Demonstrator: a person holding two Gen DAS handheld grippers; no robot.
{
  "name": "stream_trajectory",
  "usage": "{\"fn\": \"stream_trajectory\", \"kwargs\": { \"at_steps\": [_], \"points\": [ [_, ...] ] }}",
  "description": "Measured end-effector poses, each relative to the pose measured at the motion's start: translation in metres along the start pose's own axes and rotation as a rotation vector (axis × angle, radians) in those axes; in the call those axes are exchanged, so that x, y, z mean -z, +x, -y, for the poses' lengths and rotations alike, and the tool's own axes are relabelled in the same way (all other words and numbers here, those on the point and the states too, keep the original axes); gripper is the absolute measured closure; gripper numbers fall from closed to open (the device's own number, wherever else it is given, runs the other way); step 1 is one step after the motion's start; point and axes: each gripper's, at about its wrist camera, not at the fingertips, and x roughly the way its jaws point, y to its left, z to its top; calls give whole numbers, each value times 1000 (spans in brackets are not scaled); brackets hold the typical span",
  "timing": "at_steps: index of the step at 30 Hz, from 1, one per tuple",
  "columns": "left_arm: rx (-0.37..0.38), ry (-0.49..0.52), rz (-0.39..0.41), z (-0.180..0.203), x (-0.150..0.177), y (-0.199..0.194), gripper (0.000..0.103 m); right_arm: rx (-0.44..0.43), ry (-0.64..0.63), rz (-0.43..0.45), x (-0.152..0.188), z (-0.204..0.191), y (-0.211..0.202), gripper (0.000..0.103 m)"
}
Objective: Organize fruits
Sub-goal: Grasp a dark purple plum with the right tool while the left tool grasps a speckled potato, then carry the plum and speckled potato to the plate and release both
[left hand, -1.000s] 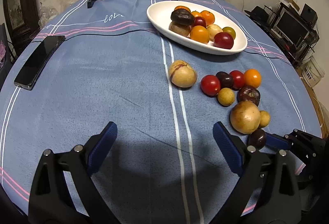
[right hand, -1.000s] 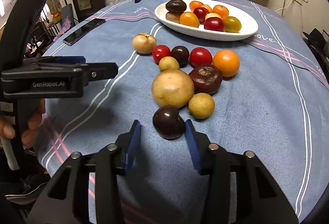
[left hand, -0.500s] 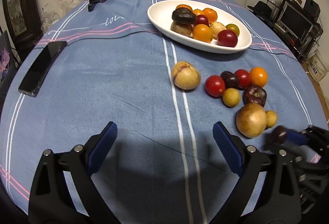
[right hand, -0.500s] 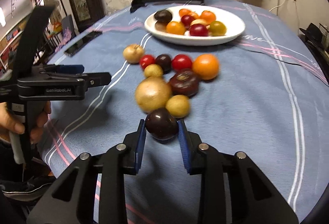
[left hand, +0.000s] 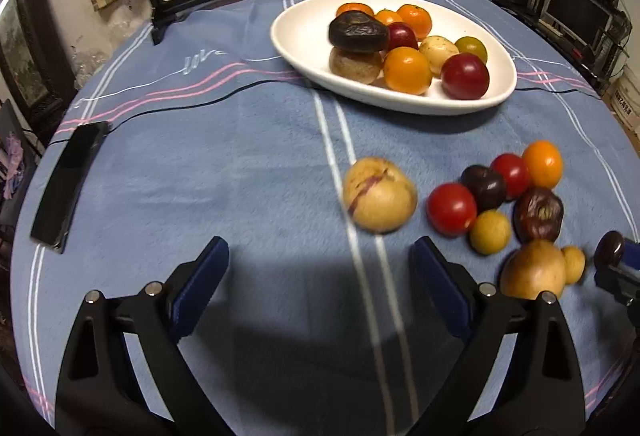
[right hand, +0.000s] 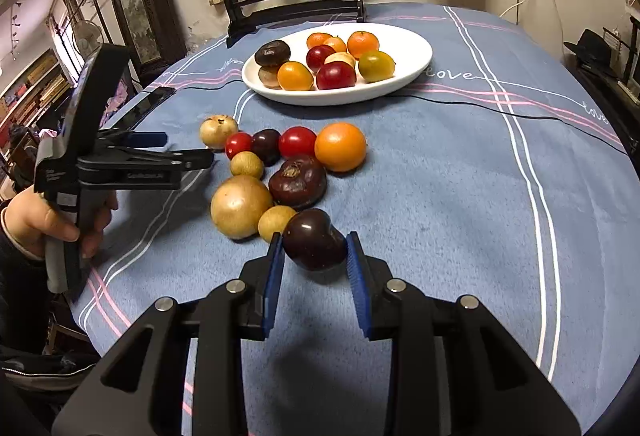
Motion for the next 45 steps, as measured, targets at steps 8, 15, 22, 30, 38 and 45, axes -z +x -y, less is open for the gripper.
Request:
{"fn": "stream_trajectory", "kwargs": {
  "at_steps": [8, 15, 22, 30, 38, 45],
  "points": [
    [18, 17, 8, 8, -20, 17, 32, -12, 25, -12, -5, 9, 7, 71],
    [117, -2, 8, 15, -23, 14, 63, -9, 34, -7, -6, 11, 5, 71],
    [144, -38, 79, 9, -18, -23, 63, -8, 43, 15, -9, 13, -5, 71],
    [168, -26, 168, 10, -34, -64, 63, -8, 1, 102, -44, 7, -26, 71],
    [165, -6, 187, 12, -69, -61, 63, -31, -45, 166, -90, -2, -26, 71],
    [182, -15, 152, 14, -108, -28, 63, -19, -64, 159, -134, 1, 8, 71]
  ]
}}
